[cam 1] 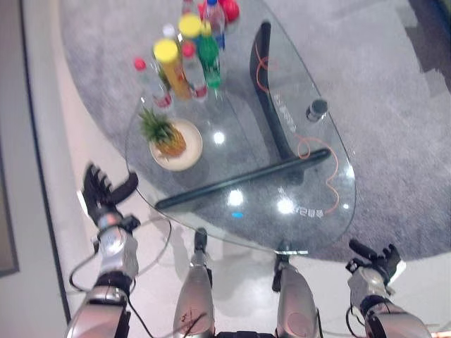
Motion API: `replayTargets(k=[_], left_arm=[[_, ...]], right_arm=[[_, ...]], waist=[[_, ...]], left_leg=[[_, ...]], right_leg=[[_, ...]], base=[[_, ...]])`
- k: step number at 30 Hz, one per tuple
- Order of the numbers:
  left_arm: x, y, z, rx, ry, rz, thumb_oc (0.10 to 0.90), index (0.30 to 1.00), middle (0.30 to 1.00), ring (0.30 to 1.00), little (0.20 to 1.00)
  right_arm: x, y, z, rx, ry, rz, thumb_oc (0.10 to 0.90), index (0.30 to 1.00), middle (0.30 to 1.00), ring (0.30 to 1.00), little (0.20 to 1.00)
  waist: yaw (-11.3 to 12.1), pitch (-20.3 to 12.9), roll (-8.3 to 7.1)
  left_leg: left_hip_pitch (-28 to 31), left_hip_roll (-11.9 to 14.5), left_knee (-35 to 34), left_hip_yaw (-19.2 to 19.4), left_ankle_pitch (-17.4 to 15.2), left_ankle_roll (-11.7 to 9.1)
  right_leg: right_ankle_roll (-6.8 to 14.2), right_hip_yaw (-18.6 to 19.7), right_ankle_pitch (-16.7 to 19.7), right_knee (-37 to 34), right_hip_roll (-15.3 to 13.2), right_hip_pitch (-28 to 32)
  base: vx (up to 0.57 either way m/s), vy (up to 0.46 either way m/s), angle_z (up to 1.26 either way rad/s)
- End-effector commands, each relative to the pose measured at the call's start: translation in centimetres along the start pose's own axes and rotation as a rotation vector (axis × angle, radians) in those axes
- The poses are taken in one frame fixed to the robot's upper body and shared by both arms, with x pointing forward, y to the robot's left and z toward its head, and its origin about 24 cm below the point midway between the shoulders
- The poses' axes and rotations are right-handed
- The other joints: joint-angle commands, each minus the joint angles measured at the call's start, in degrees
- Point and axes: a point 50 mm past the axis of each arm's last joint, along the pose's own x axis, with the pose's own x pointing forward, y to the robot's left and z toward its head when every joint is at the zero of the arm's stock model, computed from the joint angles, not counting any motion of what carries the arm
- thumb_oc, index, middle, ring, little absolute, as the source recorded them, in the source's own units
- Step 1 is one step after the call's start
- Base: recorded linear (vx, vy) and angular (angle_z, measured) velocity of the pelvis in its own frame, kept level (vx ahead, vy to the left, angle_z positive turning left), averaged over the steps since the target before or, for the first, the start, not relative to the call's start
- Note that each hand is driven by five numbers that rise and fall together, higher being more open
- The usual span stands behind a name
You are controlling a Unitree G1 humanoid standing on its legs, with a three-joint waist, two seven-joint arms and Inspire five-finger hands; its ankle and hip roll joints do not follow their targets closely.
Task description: Pick up the fruit to the plate
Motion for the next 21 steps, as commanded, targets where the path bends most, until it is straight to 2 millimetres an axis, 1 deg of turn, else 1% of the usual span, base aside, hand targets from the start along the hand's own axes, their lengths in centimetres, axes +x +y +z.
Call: replayTargets(k=[1, 2, 3, 4, 6, 8, 10, 11, 12, 15, 16, 21], left_arm=[[0.5, 1.5, -0.3, 0.14, 0.052, -0.055, 0.8, 0.9, 0.9, 0.9, 0.9], [-0.4, 2.5, -2.5, 0.182, 0.151, -0.077, 0.8, 0.9, 0.9, 0.9, 0.9], [-0.7, 2.8, -3.0, 0.197, 0.18, -0.084, 0.8, 0.9, 0.9, 0.9, 0.9], [-2.3, 4.3, -5.9, 0.279, 0.324, -0.115, 0.8, 0.9, 0.9, 0.9, 0.9], [-3.6, 5.5, -7.8, 0.334, 0.443, -0.139, 0.8, 0.9, 0.9, 0.9, 0.9], [-5.3, 7.0, -9.8, 0.422, 0.583, -0.176, 0.8, 0.9, 0.9, 0.9, 0.9], [-6.6, 7.8, -11.1, 0.513, 0.692, -0.235, 0.8, 0.9, 0.9, 0.9, 0.9], [-7.0, 8.1, -11.5, 0.532, 0.73, -0.254, 0.8, 0.9, 0.9, 0.9, 0.9], [-7.9, 8.5, -12.3, 0.576, 0.808, -0.279, 0.8, 0.9, 0.9, 0.9, 0.9], [-8.7, 8.7, -13.0, 0.608, 0.877, -0.327, 0.8, 0.9, 0.9, 0.9, 0.9], [-9.2, 9.0, -13.4, 0.646, 0.924, -0.334, 0.8, 0.9, 0.9, 0.9, 0.9], [-10.8, 9.7, -14.5, 0.688, 1.039, -0.318, 0.8, 0.9, 0.9, 0.9, 0.9]], right_arm=[[0.3, -2.2, -1.1, -0.123, -0.011, 0.022, 0.8, 0.9, 0.9, 0.9, 0.9], [0.1, -2.7, -2.3, -0.164, 0.025, 0.046, 0.8, 0.9, 0.9, 0.9, 0.9], [0.1, -2.8, -2.6, -0.175, 0.037, 0.054, 0.8, 0.9, 0.9, 0.9, 0.9], [-0.2, -3.6, -4.1, -0.234, 0.094, 0.085, 0.8, 0.9, 0.9, 0.9, 0.9], [-0.4, -4.0, -5.1, -0.287, 0.13, 0.11, 0.8, 0.9, 0.9, 0.9, 0.9], [-0.9, -4.5, -6.6, -0.357, 0.194, 0.151, 0.8, 0.9, 0.9, 0.9, 0.9], [-1.4, -4.7, -7.9, -0.426, 0.27, 0.205, 0.8, 0.9, 0.9, 0.9, 0.9], [-1.5, -4.7, -8.3, -0.446, 0.292, 0.222, 0.8, 0.9, 0.9, 0.9, 0.9], [-1.9, -4.8, -9.1, -0.478, 0.354, 0.253, 0.8, 0.9, 0.9, 0.9, 0.9], [-2.2, -5.0, -9.8, -0.518, 0.397, 0.276, 0.8, 0.9, 0.9, 0.9, 0.9], [-2.5, -5.2, -10.3, -0.55, 0.436, 0.297, 0.8, 0.9, 0.9, 0.9, 0.9], [-3.4, -5.7, -11.9, -0.632, 0.518, 0.323, 0.8, 0.9, 0.9, 0.9, 0.9]], waist=[[-0.2, -7.5, -3.92], [-0.4, -9.0, -3.82], [-0.4, -9.4, -3.76], [-0.5, -11.5, -3.52], [-0.6, -13.0, -3.25], [-0.9, -14.8, -2.97], [-1.1, -15.7, -2.78], [-1.2, -15.9, -2.7], [-1.3, -16.3, -2.58], [-1.5, -16.7, -2.47], [-1.6, -17.0, -2.43], [-1.7, -17.8, -2.67]], left_leg=[[2.9, -1.0, -0.9, 2.4, -3.1, 0.6], [4.7, -0.8, -2.1, 2.8, -2.8, 0.6], [5.2, -0.7, -2.4, 3.0, -2.7, 0.6], [7.4, -0.3, -3.5, 3.6, -2.5, 0.5], [8.8, -0.1, -4.1, 4.2, -2.6, 0.4], [10.5, 0.1, -4.6, 5.0, -2.8, 0.2], [11.4, 0.3, -4.6, 5.4, -3.2, 0.2], [11.7, 0.3, -4.6, 5.5, -3.3, 0.2], [12.3, 0.2, -4.6, 5.6, -3.6, 0.3], [13.0, 0.2, -4.6, 5.6, -3.9, 0.4], [13.5, 0.2, -4.6, 5.7, -4.1, 0.5], [15.5, 0.4, -4.6, 6.1, -4.8, 0.7]], right_leg=[[-1.8, 1.9, 4.6, -2.0, 1.8, 1.0], [-1.6, 1.7, 5.1, -3.0, 1.7, 2.5], [-1.6, 1.6, 5.3, -3.2, 1.7, 3.0], [-1.4, 1.2, 5.7, -4.3, 1.5, 4.9], [-1.2, 0.8, 6.1, -5.2, 1.4, 6.4], [-1.0, 0.2, 6.4, -6.1, 1.2, 8.2], [-0.8, -0.2, 6.4, -6.5, 0.9, 9.3], [-0.8, -0.3, 6.4, -6.6, 0.9, 9.7], [-0.8, -0.5, 6.2, -6.5, 0.8, 10.3], [-0.9, -0.5, 5.8, -6.4, 0.8, 11.1], [-1.0, -0.5, 5.5, -6.2, 0.9, 11.4], [-0.9, -0.8, 5.5, -7.0, 0.8, 13.5]], base=[[0.3, 0.044, 0.08], [0.24, 0.038, 0.03], [0.33, 0.05, -0.05], [0.28, 0.043, -0.08], [0.27, 0.05, 0.05], [0.22, 0.055, 0.09], [0.15, 0.047, -0.02], [0.14, 0.051, -0.02], [0.1, 0.038, -0.02], [0.07, 0.027, -0.02], [0.07, 0.021, -0.01], [0.08, 0.0, 0.0]])
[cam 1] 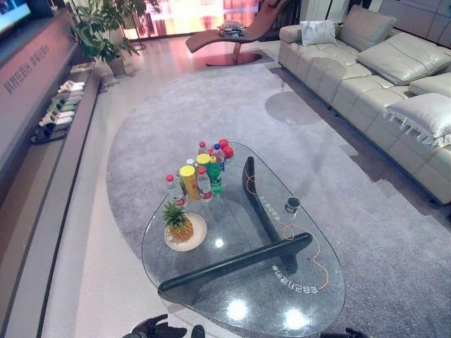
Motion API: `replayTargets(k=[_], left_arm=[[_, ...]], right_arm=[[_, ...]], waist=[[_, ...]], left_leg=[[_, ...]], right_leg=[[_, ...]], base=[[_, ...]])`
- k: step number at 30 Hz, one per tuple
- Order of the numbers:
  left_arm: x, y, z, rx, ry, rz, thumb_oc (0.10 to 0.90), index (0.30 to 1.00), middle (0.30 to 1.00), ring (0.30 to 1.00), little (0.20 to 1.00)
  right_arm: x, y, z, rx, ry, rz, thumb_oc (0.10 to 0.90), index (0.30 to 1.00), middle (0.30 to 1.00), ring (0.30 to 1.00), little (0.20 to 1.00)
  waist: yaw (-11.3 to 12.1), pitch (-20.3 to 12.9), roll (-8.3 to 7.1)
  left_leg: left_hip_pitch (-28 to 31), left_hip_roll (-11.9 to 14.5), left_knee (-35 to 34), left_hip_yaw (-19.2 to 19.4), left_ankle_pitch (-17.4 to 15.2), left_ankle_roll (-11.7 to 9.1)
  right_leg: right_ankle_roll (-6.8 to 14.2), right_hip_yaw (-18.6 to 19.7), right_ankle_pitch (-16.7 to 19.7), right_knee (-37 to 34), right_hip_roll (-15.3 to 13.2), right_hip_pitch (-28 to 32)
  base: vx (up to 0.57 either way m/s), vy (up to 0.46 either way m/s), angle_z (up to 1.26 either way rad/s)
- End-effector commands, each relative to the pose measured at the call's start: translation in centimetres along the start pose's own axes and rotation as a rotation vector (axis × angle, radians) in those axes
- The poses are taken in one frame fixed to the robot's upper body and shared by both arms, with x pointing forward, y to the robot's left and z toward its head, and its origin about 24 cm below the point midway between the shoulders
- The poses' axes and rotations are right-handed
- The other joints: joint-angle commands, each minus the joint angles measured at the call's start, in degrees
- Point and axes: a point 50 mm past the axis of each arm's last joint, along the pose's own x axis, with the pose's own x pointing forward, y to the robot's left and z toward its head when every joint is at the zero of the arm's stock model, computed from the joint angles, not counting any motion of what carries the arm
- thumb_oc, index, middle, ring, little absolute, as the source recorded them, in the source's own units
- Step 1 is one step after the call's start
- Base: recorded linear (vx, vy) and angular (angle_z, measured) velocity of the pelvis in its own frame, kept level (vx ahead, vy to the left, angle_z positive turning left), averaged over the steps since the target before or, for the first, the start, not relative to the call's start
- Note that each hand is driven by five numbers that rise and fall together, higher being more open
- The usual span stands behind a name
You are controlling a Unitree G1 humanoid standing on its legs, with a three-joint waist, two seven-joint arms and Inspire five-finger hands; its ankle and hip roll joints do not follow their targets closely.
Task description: Pick up the fruit to the plate
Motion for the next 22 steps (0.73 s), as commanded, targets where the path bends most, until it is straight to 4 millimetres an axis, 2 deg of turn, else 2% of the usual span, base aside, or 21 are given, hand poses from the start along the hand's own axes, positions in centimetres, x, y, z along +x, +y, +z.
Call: replayTargets(k=[1, 8, 22], left_arm=[[0.0, 0.7, 1.3, 0.061, 0.039, 0.031, 0.8, 0.9, 0.9, 0.9, 0.9], [-0.1, 0.8, 0.4, 0.056, 0.066, 0.044, 0.8, 0.9, 0.9, 0.9, 0.9], [0.1, 0.1, 0.4, 0.068, 0.062, 0.019, 0.8, 0.9, 0.9, 0.9, 0.9]], right_arm=[[0.0, 0.2, 1.8, -0.065, -0.016, 0.012, 0.8, 0.9, 0.9, 0.9, 0.9], [0.0, 0.8, 0.6, -0.079, 0.03, 0.05, 0.8, 0.9, 0.9, 0.9, 0.9], [-0.1, 1.1, 0.6, -0.109, 0.045, 0.076, 0.8, 0.9, 0.9, 0.9, 0.9]], waist=[[0.2, 1.9, -1.2], [0.0, 1.2, -1.2], [-0.1, 0.5, -0.82]], left_leg=[[3.6, 0.4, 0.3, 2.9, -3.4, 0.3], [4.4, 1.3, 0.3, 3.5, -3.5, -0.1], [5.4, 1.9, 0.3, 3.4, -3.8, -0.3]], right_leg=[[-1.0, 0.7, 4.9, 1.8, 0.6, -0.9], [-0.9, 0.5, 5.0, 1.2, 0.4, -0.1], [-1.1, 0.3, 4.3, 1.3, 0.4, 0.8]], base=[[0.06, -0.016, 0.0], [0.05, -0.01, -0.02], [0.0, 0.0, 0.0]])
